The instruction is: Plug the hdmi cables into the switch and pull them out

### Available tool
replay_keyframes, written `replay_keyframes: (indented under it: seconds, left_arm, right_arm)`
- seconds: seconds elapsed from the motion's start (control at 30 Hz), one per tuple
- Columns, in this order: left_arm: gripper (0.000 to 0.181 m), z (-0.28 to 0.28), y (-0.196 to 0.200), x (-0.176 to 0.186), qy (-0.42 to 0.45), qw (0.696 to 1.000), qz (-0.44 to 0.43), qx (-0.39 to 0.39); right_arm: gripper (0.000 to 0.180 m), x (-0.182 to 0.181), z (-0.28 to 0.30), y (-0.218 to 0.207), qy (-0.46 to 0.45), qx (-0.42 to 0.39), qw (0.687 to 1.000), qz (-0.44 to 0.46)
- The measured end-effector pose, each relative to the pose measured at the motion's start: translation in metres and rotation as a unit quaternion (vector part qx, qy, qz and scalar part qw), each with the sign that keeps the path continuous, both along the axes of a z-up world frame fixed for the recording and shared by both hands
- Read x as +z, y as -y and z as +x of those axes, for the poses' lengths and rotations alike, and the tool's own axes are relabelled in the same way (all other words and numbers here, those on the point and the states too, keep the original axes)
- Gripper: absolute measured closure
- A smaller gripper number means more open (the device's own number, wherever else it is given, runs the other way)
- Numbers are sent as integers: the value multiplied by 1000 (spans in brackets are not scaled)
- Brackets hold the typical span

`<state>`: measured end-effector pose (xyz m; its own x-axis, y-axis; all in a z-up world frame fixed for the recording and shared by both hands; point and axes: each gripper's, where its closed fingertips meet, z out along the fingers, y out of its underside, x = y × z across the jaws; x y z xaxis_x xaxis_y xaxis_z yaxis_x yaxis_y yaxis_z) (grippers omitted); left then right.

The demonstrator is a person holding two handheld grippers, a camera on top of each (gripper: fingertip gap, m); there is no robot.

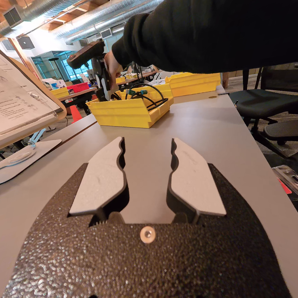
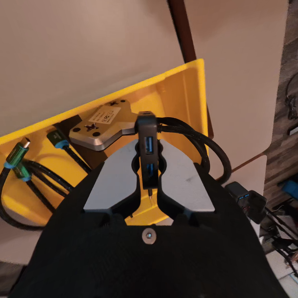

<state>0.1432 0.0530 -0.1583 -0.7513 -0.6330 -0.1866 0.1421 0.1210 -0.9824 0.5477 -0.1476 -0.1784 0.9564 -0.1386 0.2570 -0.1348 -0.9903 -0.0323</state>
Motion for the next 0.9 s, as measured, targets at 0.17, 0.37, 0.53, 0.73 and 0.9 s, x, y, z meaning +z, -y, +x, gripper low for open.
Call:
replay_keyframes:
  seconds: [0.17, 0.37, 0.53, 0.73, 0.9]
  left_arm:
    - [127, 0, -2, 1, 1, 1000, -8, 2]
    - [127, 0, 1, -1, 2, 1000, 7, 2]
    - [127, 0, 8, -4, -10, 1000, 11, -1]
    - [127, 12, 34, -6, -44, 998, 37, 18]
    - [116, 62, 86, -2, -122, 989, 18, 80]
  right_arm:
    - [122, 33, 3, -6, 49, -20, 994, 97]
    - [113, 80, -31, 17, 91, -85, 967, 221]
    - [117, 85, -95, 56, 157, -122, 938, 284]
    - [116, 65, -210, 65, 185, -135, 881, 415]
    - [111, 63, -254, 62, 198, -172, 803, 535]
